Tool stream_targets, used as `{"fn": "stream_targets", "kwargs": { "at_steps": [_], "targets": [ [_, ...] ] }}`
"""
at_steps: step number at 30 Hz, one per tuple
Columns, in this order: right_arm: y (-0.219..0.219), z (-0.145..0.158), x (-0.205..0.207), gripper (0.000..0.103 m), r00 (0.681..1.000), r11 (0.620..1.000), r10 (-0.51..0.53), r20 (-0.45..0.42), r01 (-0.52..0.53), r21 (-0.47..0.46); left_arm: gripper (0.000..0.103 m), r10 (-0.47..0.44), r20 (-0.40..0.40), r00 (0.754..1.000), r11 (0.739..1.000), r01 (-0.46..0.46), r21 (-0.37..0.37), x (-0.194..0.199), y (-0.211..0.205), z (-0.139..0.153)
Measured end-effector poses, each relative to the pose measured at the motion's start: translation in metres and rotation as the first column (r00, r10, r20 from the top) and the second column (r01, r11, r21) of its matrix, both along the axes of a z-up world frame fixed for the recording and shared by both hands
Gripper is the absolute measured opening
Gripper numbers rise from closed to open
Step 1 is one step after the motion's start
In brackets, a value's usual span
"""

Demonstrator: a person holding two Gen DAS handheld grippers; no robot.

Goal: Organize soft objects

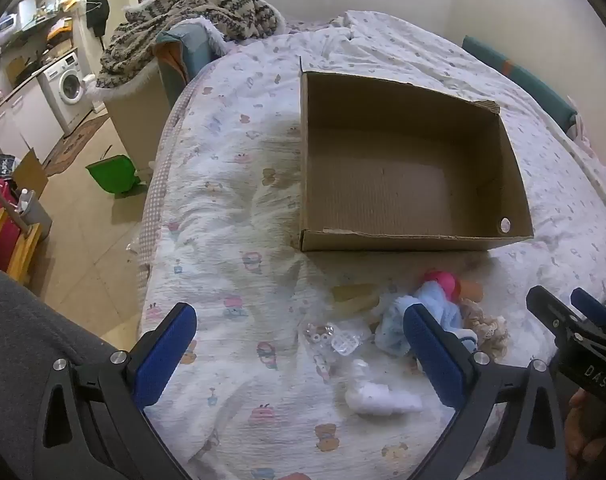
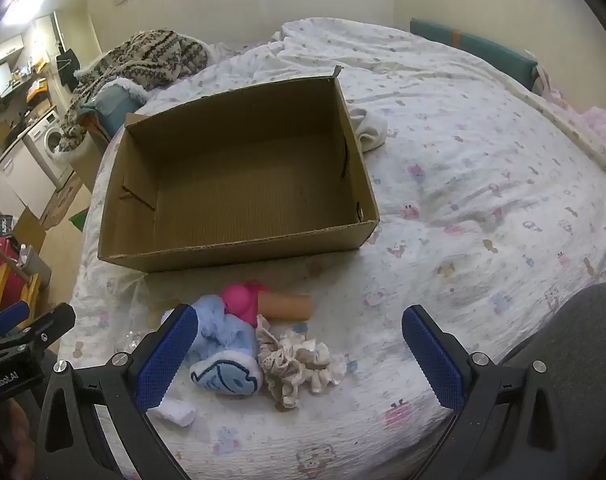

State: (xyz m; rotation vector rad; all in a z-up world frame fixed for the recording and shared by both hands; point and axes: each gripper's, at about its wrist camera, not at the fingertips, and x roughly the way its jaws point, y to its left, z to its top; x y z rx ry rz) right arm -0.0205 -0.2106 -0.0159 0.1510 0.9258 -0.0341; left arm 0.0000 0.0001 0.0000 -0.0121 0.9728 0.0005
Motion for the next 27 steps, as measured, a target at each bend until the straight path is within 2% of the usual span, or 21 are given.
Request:
{"fn": "stream_targets", "kwargs": {
  "at_steps": [27],
  "targets": [
    [0.0002,-0.0012,0.0011,0.103,1.0,1.0,-0.003,-0.01,0.003,0.005,0.103,-0.001,-0.004,1.0,1.0,0.001,0.005,0.0005,-0.0004,0.0003]
  ]
}}
